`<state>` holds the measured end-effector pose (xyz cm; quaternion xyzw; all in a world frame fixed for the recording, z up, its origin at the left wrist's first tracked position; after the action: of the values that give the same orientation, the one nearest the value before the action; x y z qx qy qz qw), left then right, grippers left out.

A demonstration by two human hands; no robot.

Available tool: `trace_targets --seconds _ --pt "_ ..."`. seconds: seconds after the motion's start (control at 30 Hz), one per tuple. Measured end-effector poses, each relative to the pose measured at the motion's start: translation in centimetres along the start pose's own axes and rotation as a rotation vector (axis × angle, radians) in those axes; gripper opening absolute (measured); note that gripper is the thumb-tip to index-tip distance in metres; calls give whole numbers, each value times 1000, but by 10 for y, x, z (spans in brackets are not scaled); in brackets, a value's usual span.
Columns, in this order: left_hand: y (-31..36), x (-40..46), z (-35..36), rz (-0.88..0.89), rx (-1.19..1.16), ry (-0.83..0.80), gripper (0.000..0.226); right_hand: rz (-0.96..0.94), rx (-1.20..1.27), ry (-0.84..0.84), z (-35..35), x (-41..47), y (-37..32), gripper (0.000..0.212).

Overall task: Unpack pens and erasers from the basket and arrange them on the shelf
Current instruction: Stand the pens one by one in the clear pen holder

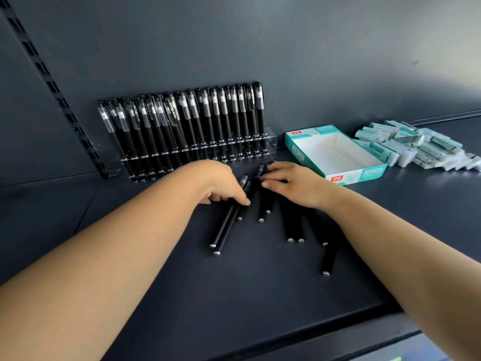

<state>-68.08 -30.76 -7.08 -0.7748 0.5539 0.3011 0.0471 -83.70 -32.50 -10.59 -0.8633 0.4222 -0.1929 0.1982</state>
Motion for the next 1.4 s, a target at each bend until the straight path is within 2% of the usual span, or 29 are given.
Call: trace_targets --seconds 0.17,0.37,0.5,0.63,0.7,0.77,0.83,0.9,0.97,1.07,1.13,1.2,1.3,1.4 --pt "-20 4 -7 -25 -63 29 23 42 50 37 1 1 -2 29" --pt "-29 -3 -4 21 18 72 42 88 91 45 2 1 0 32" --pt "-32 -13 -5 75 66 104 28 104 98 63 2 3 0 35" --pt "-44 -14 -10 97 -319 -26 41 116 100 62 2 5 -3 42" --pt "-47 -19 -15 188 -564 -168 25 76 139 122 0 6 -12 41" --pt "-45 -26 -17 334 -763 -239 14 3 344 252 -8 6 -30 41" --pt "-48 -31 -19 447 -897 -200 12 -95 593 368 -17 9 -56 37" --pt "-49 -33 -16 531 -1001 -123 15 -164 800 422 -21 14 -78 17" --pt "-53 -33 -11 586 -1076 -29 15 -174 893 426 -18 20 -92 21" --pt "-65 -29 -4 598 -1222 58 13 -169 875 387 -8 22 -98 20" --pt "-74 -27 0 611 -1249 87 12 -161 805 353 -1 20 -96 14" --pt "-81 -27 4 617 -1233 92 11 -119 768 334 3 20 -90 19" --pt "-89 -23 11 585 -1189 83 9 -69 805 345 0 27 -85 22" --pt "-94 -17 10 532 -1275 90 8 -39 871 387 -9 40 -85 23"
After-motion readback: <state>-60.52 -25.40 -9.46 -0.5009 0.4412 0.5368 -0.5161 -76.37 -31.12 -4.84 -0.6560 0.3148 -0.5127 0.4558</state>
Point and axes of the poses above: each hand's wrist, its own x-axis towards the middle knuckle, its own z-axis out of the palm, y = z × x, the point moved 1 cm from there along x, towards the middle knuckle, and after that the axes turned 8 degrees about -z, right-handed, at the moved point
